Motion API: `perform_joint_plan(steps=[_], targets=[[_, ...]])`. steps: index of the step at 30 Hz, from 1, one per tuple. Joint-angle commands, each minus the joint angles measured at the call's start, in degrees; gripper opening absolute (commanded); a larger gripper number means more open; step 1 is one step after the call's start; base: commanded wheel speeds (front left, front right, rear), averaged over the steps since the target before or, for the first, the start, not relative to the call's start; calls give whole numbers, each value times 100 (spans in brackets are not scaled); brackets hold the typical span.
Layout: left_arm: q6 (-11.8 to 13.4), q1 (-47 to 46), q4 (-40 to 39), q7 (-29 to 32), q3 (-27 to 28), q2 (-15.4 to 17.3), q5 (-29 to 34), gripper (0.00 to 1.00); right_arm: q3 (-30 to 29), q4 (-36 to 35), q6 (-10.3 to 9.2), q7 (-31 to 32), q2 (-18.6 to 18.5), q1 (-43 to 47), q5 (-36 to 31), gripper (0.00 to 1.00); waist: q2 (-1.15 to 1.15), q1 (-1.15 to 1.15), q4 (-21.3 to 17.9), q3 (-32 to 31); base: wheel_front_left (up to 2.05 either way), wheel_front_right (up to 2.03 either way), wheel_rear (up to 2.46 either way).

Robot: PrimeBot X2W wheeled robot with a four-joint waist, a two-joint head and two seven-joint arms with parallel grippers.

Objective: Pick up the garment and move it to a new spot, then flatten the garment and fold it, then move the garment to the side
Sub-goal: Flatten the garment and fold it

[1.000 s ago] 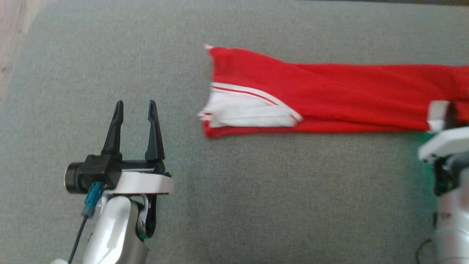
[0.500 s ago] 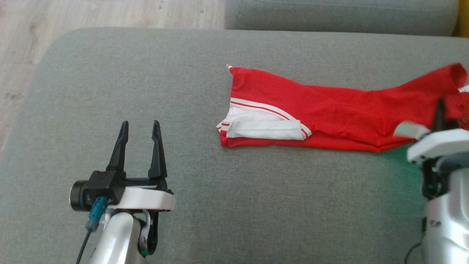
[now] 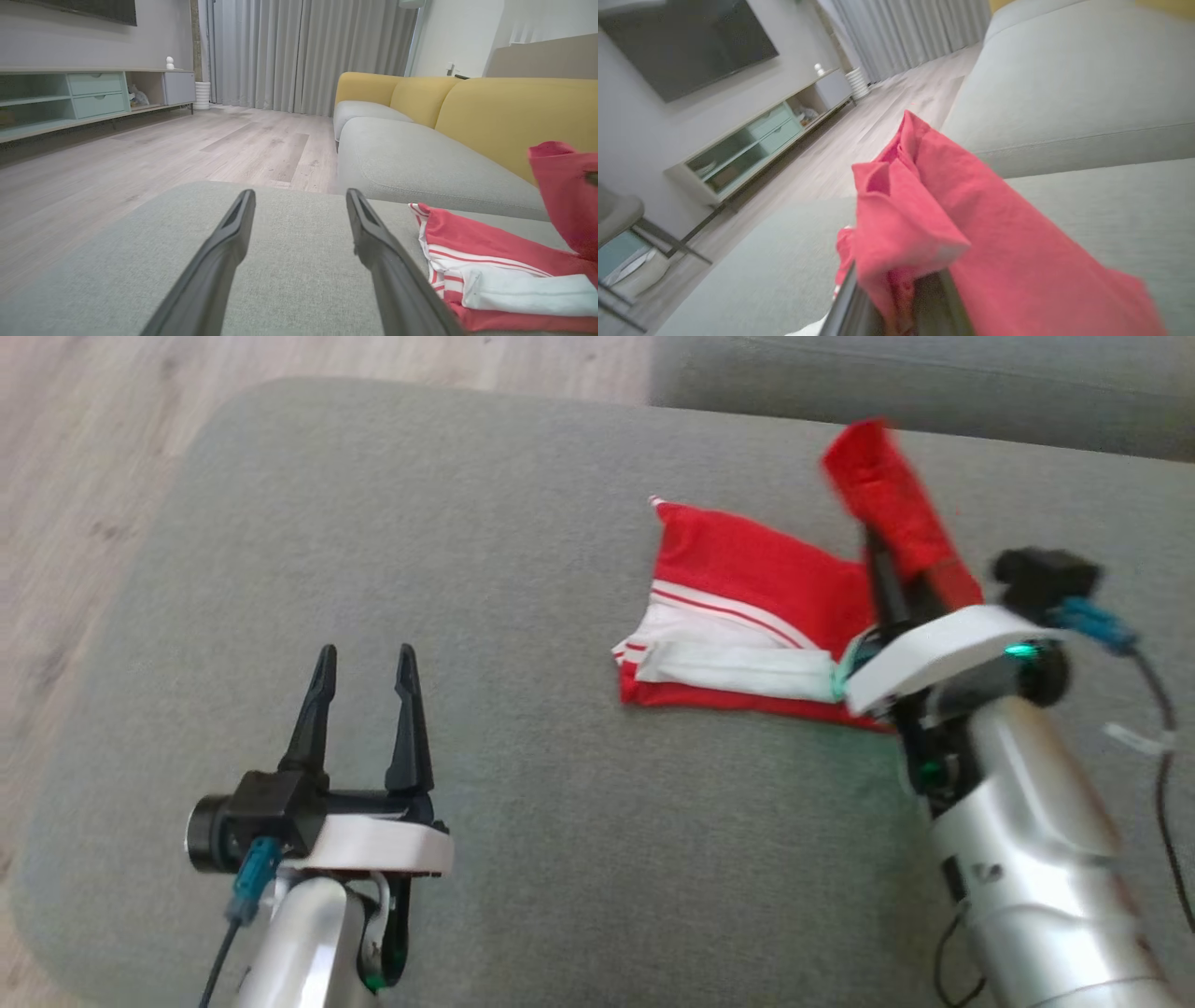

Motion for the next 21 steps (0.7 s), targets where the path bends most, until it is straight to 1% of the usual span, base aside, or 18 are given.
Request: perform_joint_plan(steps=[1, 5, 6, 14, 21], targets=[[9, -142, -163, -29, 103, 46, -54, 100, 359, -41, 39, -112, 58, -267, 146, 0, 0, 0, 162, 97, 0, 0, 0], [16, -199, -159, -29, -8, 46, -106, 100, 952, 450, 39, -343, 58, -466, 298, 0, 0, 0, 377, 243, 0, 0, 0], [16, -199, -159, -29, -8, 46, -106, 100, 952, 450, 39, -343, 58, -466, 298, 0, 0, 0, 377, 243, 0, 0, 0], [71, -285, -137, -29, -178, 46, -240, 100, 1523, 1351, 39, -846, 58, -874, 652, 0, 0, 0, 757, 443, 0, 0, 0], [121, -278, -105, -29, -269, 46, -338, 100, 1951, 1896, 39, -1051, 58, -1033, 889, 0, 0, 0, 918, 436, 0, 0, 0]])
